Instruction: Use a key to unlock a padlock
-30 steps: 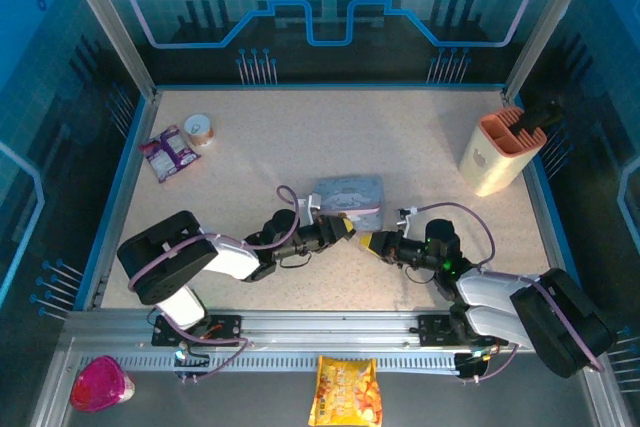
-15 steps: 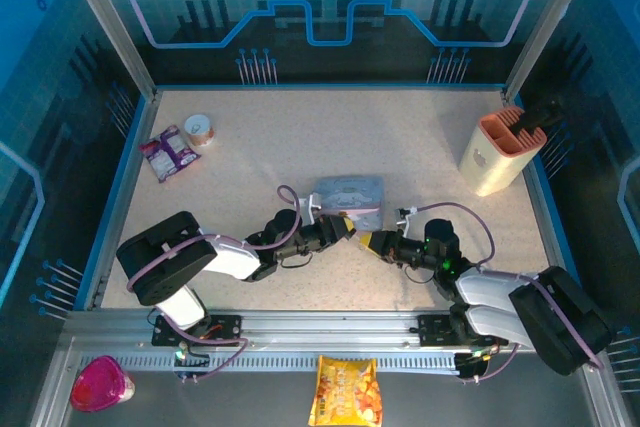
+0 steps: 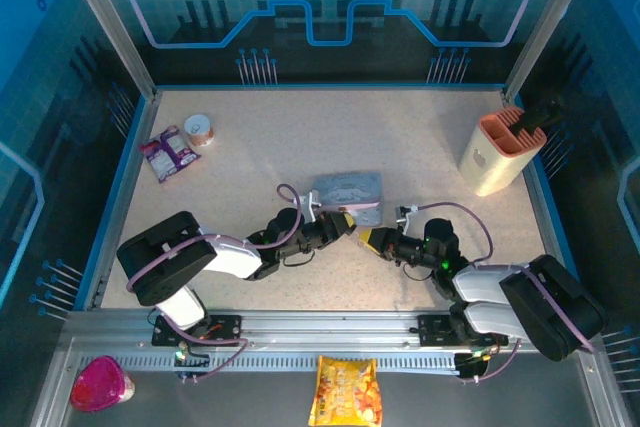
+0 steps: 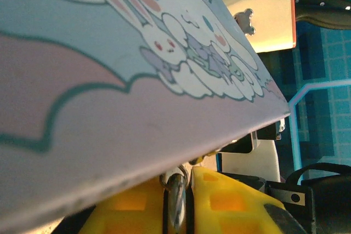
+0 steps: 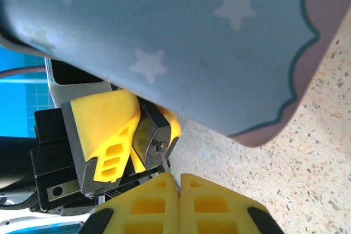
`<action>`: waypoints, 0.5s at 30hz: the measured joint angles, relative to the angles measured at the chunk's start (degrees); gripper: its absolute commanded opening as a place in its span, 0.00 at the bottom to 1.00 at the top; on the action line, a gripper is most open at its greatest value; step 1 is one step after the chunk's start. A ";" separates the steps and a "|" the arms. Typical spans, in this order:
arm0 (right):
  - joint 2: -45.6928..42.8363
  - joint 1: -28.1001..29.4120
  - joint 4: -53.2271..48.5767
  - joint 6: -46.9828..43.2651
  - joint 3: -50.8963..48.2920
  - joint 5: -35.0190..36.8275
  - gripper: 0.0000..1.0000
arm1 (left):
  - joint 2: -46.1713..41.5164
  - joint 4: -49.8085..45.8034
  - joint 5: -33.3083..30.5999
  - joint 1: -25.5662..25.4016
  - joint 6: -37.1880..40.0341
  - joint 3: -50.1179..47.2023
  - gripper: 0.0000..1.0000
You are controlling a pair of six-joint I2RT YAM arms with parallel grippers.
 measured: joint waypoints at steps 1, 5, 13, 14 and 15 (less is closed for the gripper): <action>-0.46 -0.02 -0.33 0.00 0.00 0.02 0.00 | 0.00 0.02 -0.02 -0.04 0.00 0.11 0.00; -1.88 -1.42 -1.51 -0.04 0.00 -1.09 0.00 | 0.00 0.00 -0.04 -0.33 0.04 0.72 0.00; -2.75 -4.81 -1.57 -0.31 0.02 -5.29 0.00 | 0.00 0.00 -0.07 -0.76 0.00 1.92 0.00; -2.78 -4.87 -1.60 -0.31 0.09 -5.53 0.00 | 0.00 0.02 -0.09 -0.83 0.00 1.92 0.00; -2.78 -4.94 -1.62 -0.33 0.13 -5.75 0.00 | 0.00 0.04 -0.07 -0.83 -0.02 1.92 0.00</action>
